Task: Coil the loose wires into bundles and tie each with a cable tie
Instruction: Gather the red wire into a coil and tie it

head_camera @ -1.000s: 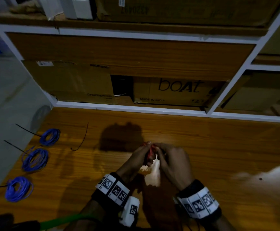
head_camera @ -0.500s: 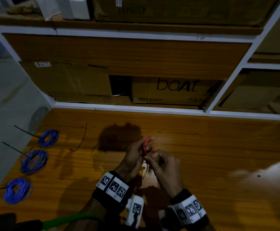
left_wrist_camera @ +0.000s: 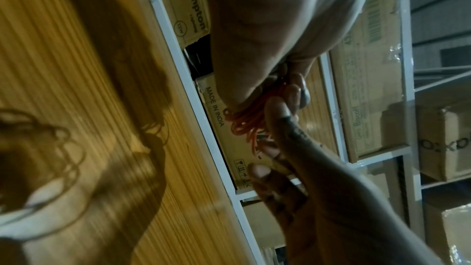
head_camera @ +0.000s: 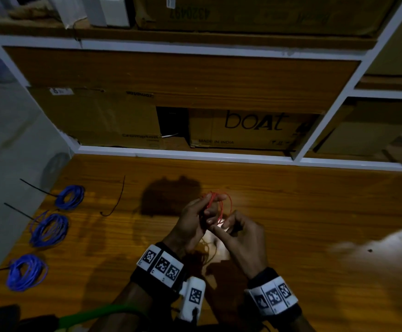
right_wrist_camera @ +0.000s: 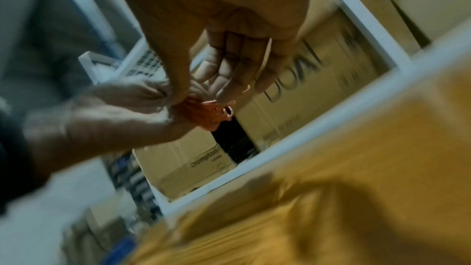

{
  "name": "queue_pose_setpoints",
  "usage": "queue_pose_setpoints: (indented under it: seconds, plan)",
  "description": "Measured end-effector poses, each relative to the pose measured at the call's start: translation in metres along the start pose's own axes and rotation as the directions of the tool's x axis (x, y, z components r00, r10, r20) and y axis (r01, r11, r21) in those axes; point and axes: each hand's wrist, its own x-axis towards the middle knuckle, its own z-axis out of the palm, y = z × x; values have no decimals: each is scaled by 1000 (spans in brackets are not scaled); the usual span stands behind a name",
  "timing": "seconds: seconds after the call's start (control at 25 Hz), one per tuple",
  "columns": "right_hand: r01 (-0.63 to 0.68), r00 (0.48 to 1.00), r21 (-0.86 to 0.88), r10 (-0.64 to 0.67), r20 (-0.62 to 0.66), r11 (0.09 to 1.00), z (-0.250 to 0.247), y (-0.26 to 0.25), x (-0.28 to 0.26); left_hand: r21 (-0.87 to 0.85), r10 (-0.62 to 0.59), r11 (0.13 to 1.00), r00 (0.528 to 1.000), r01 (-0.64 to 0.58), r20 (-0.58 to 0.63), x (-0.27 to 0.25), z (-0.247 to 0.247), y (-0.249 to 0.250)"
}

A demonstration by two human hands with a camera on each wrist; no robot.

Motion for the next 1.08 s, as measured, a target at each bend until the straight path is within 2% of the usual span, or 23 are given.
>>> queue_pose_setpoints:
  seconds: [0.12,0.2,0.28,0.32,0.36,0.44,0.48,0.64,0.76,0.84,0.92,1.0,1.08]
  plan:
    - [262,965,-104,-257,55,960,-10,-8,7,68,15,998,1000,-17,27,-3,-3,4]
    - [316,948,-94,-312,54,944,-21,-11,16,154,-17,988,998,6,68,-6,-6,8]
    - [305,951,-148,-292,102,941,-32,-12,30,244,-91,968,985,53,147,-11,-7,13]
    - [307,943,-163,-277,186,938,-37,-12,35,274,-137,958,974,84,179,-12,-7,15]
    - [293,920,-112,-248,304,950,-38,-12,40,281,-175,953,961,111,214,-13,-8,16]
    - [116,847,103,-152,510,988,-34,-15,42,260,-214,956,932,138,292,-14,-9,19]
    - [62,847,149,-131,515,987,-31,-14,39,259,-227,955,922,147,315,-13,-9,20]
    - [109,938,175,-160,306,979,-11,-6,27,258,-251,950,920,175,301,-11,-11,20]
    - [25,971,318,-98,216,948,0,3,26,296,-239,942,936,159,259,-9,-10,19]
    - [11,981,333,-75,179,943,4,9,28,317,-215,938,953,140,215,-9,-8,16]
    - [-14,987,326,-40,157,945,8,11,29,363,-150,929,973,77,177,-11,-5,17]
    - [-1,995,291,-29,98,957,11,9,30,501,-6,863,989,-69,146,-11,-2,16]
    - [9,1000,267,-14,20,964,16,3,30,557,115,813,985,-167,128,-12,0,13]
